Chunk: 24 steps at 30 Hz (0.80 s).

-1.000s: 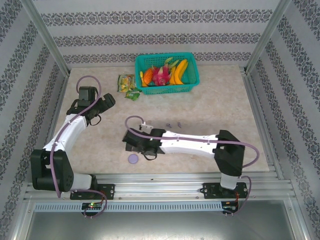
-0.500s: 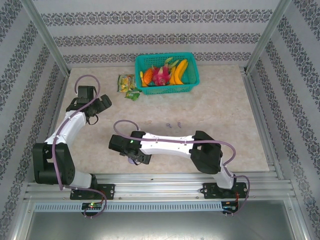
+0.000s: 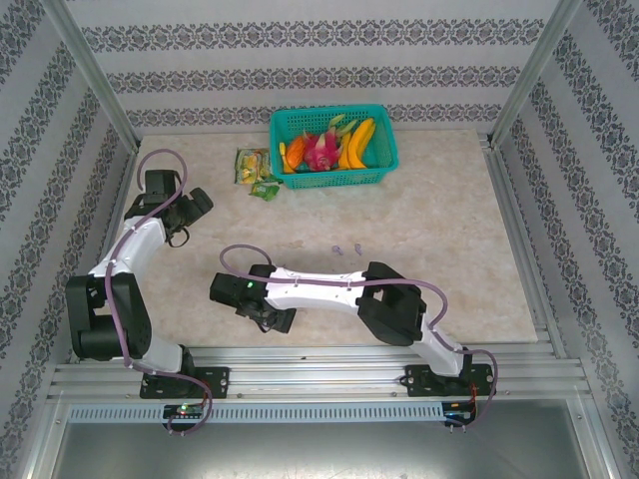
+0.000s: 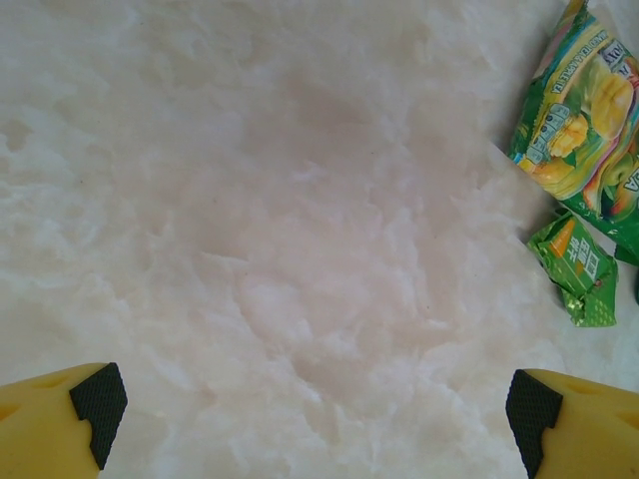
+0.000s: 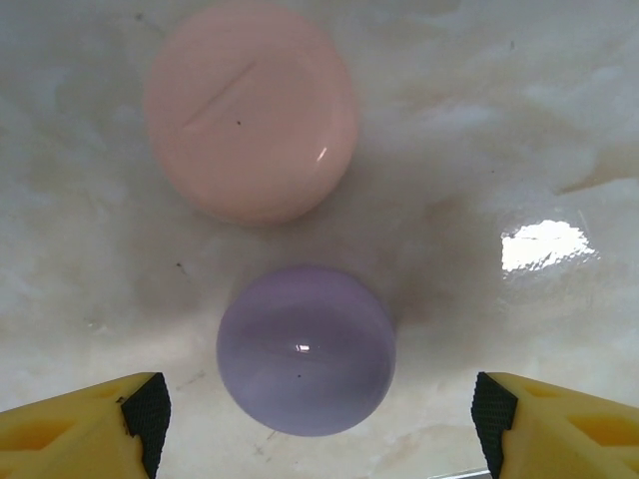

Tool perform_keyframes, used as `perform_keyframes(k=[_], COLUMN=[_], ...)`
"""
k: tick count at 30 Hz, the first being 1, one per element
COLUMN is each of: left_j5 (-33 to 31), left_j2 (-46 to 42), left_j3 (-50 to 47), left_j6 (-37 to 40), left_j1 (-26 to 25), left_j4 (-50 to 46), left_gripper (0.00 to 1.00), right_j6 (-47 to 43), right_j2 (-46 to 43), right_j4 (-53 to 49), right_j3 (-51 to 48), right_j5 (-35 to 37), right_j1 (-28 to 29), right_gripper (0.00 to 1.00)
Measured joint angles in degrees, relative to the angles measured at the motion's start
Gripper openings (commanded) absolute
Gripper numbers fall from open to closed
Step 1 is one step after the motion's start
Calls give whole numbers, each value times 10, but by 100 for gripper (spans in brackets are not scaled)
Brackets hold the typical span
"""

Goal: Insert wireless bluetooth earbuds into charging case

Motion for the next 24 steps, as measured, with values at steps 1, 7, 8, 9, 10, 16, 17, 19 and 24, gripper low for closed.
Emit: perform_keyframes(k=[1,7,8,9,10,16,17,19,24], left_j5=[1,5,5,5,7,12,13,15,18], left_j2=[1,4,4,5,5,8,9,12,18], left_j3=[0,0,0,0,0,0,0,0,0], left_j6=[0,0,0,0,0,0,0,0,0], left_j1=[2,4,4,4,4,4,4,4,4], left_j4=[0,0,0,0,0,1,2,3,3], left_gripper=[100,100,100,100,100,100,100,100,100], right_j6=[2,3,3,3,3,3,3,3,3], right_j2=[3,13,14,16,17,30,31,32,37], right_j4=[0,0,0,0,0,0,0,0,0], right_j3=[2,6,6,6,7,7,7,7,18], right_j5=[-2,-9,-9,-10,-10,-11,-11,-11,-13], right_j1=[0,-1,-2,-2,-4,-9,-11,-12,-12], right_gripper=[80,79,79,79,79,76,76,75,73])
